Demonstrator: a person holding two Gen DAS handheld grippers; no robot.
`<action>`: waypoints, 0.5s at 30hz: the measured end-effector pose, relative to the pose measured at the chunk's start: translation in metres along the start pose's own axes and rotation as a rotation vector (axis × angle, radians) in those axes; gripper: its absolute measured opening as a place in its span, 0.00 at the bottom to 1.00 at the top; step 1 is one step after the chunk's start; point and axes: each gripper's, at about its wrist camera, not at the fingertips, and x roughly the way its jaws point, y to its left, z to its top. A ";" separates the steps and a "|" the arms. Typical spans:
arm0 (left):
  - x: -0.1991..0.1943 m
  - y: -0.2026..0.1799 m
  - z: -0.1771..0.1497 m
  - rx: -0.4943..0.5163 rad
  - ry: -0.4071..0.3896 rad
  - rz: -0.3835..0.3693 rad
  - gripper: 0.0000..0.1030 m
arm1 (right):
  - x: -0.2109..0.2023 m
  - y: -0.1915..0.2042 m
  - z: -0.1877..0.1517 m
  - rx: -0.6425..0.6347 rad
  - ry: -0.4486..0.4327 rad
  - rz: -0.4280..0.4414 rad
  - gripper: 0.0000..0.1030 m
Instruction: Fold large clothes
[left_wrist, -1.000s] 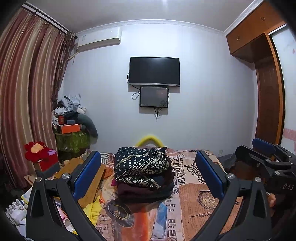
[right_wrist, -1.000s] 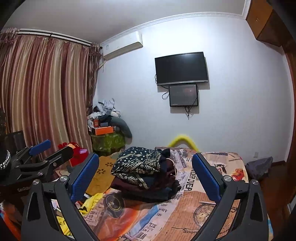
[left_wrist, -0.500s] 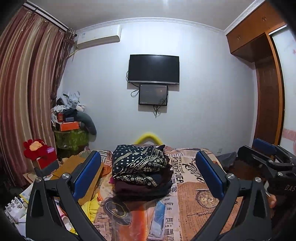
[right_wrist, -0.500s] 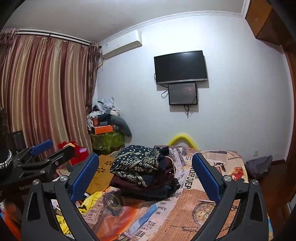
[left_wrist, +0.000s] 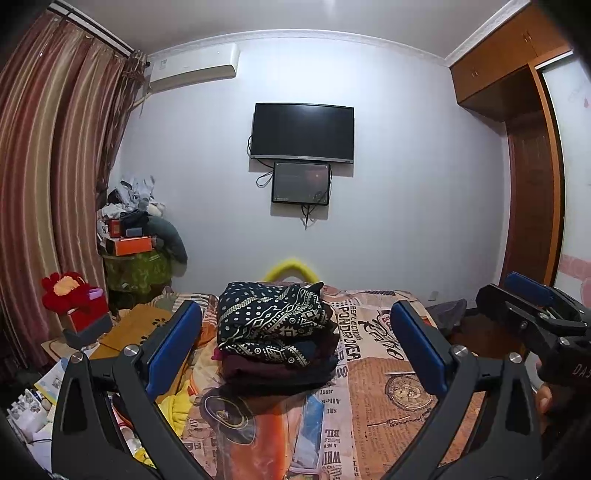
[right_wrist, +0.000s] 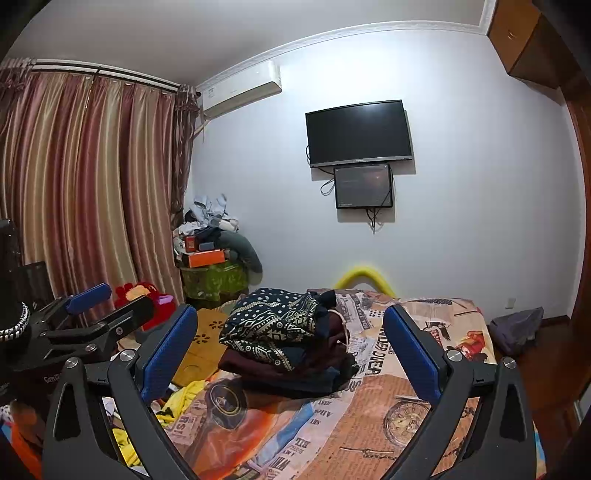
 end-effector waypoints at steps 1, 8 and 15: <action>0.000 0.001 -0.001 0.000 0.002 -0.002 1.00 | 0.000 0.000 0.000 0.000 0.000 0.001 0.97; 0.003 0.002 -0.002 0.000 0.009 -0.006 1.00 | 0.001 -0.002 -0.001 0.009 0.003 -0.001 0.97; 0.004 0.001 -0.004 0.001 0.017 -0.011 1.00 | 0.003 0.000 -0.002 0.009 0.012 -0.002 0.97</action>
